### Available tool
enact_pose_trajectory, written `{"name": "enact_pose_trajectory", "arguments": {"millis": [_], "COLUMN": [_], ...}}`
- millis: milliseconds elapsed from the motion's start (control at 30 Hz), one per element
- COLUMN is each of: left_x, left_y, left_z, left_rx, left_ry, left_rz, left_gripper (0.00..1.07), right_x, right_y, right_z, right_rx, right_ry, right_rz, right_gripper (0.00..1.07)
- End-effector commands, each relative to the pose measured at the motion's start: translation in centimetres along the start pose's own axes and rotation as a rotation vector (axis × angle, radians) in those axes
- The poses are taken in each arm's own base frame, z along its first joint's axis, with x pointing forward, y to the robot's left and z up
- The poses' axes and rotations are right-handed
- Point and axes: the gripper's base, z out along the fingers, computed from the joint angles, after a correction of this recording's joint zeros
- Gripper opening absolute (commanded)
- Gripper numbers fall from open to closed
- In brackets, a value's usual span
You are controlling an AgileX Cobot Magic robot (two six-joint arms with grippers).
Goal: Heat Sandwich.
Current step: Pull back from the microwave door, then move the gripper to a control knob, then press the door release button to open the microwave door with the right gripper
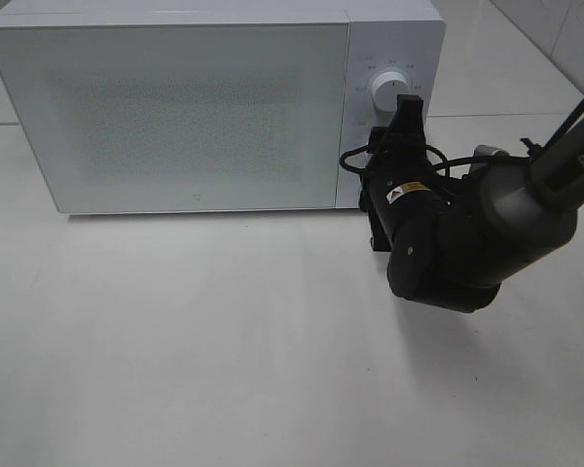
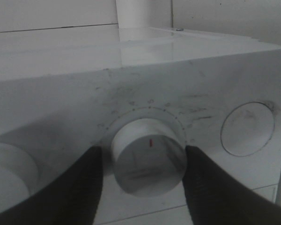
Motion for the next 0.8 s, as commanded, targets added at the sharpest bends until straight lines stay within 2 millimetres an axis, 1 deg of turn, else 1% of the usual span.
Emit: {"name": "enact_pose_trajectory", "arguments": {"millis": [33, 100, 133, 167, 233, 400, 433, 467, 533, 567, 633, 667, 733, 767, 800], "left_x": [0.1, 0.1, 0.1, 0.1, 0.1, 0.1, 0.1, 0.1, 0.1, 0.1, 0.1, 0.1, 0.1, 0.1, 0.1], "left_y": [0.0, 0.0, 0.0, 0.0, 0.0, 0.0, 0.0, 0.0, 0.0, 0.0, 0.0, 0.0, 0.0, 0.0, 0.0], "left_z": [-0.1, -0.1, -0.1, -0.1, -0.1, -0.1, -0.1, -0.1, -0.1, -0.1, -0.1, -0.1, -0.1, -0.1, -0.1], "left_rx": [-0.003, -0.003, -0.003, -0.003, -0.003, -0.004, -0.004, -0.004, -0.004, -0.004, -0.004, -0.004, -0.004, -0.004, -0.004], "left_ry": [-0.024, -0.024, -0.024, -0.024, -0.024, -0.024, -0.024, -0.024, -0.024, -0.024, -0.024, -0.024, -0.024, -0.024, -0.024], "left_rz": [-0.003, -0.003, -0.003, -0.003, -0.003, -0.002, -0.002, -0.002, -0.002, -0.002, -0.002, -0.002, -0.002, -0.002, -0.002], "left_gripper": [0.98, 0.98, 0.98, 0.98, 0.98, 0.98, 0.98, 0.98, 0.98, 0.98, 0.98, 0.98, 0.98, 0.98, 0.98], "right_x": [0.2, 0.2, 0.2, 0.2, 0.1, -0.2, -0.3, -0.3, -0.4, -0.5, -0.6, -0.7, -0.9, -0.9, -1.0], "right_y": [2.6, 2.4, 2.4, 2.1, 1.8, 1.3, 1.3, 1.3, 1.3, 1.5, 1.5, 1.6, 1.6, 1.6, 1.6], "right_z": [-0.3, -0.5, -0.5, -0.7, -1.0, -2.0, -2.4, -2.4, -2.9, -3.5, -3.7, -4.0, -4.9, -4.9, -5.1], "right_rx": [-0.158, -0.127, -0.127, -0.089, -0.055, 0.019, 0.042, 0.042, 0.063, 0.081, 0.091, 0.100, 0.139, 0.139, 0.158], "right_ry": [0.011, 0.024, 0.024, 0.037, 0.050, 0.092, 0.116, 0.116, 0.142, 0.168, 0.181, 0.195, 0.233, 0.233, 0.252], "right_rz": [-0.057, -0.076, -0.076, -0.103, -0.113, -0.216, -0.268, -0.268, -0.321, -0.365, -0.389, -0.417, -0.524, -0.524, -0.568], "right_gripper": [0.65, 0.71, 0.71, 0.76, 0.77, 0.76, 0.76, 0.76, 0.76, 0.76, 0.76, 0.76, 0.76, 0.76, 0.76]}}
